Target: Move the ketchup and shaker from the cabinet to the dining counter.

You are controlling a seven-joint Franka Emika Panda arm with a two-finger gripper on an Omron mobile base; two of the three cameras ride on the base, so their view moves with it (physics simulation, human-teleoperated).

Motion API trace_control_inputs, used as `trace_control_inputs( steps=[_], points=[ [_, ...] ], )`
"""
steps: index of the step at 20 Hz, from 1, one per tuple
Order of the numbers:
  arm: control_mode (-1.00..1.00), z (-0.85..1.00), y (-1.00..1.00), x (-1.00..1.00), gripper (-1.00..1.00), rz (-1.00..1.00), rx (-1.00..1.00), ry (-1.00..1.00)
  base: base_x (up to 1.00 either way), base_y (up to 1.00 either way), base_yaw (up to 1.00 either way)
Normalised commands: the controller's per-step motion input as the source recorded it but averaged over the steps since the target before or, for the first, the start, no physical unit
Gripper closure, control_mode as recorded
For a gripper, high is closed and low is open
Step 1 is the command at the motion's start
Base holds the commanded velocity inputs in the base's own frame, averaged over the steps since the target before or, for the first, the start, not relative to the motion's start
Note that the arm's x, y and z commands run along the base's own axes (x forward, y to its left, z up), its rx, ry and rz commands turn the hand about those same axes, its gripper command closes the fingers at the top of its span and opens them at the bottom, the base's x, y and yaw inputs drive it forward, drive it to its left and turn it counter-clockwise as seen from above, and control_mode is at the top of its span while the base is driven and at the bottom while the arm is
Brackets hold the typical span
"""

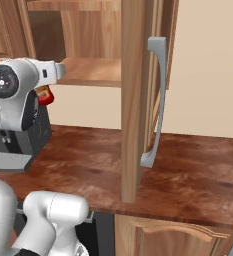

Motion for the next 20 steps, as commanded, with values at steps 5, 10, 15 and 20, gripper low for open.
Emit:
trace_control_inputs(
  steps=[5,10,15,20],
  points=[
    [-1.00,-0.13,0.04,-0.71,1.00,-0.03,0.00,0.01,0.00,0.00,0.00],
    [-1.00,-0.17,0.04,-0.57,1.00,-0.04,0.00,0.06,0.00,0.00,0.00],
    [-1.00,-0.15,0.01,-0.32,1.00,-0.03,-0.03,0.18,0.00,0.00,0.00],
    [-1.00,0.00,0.00,0.00,1.00,0.00,0.00,0.06,0.00,0.00,0.00]
  ],
)
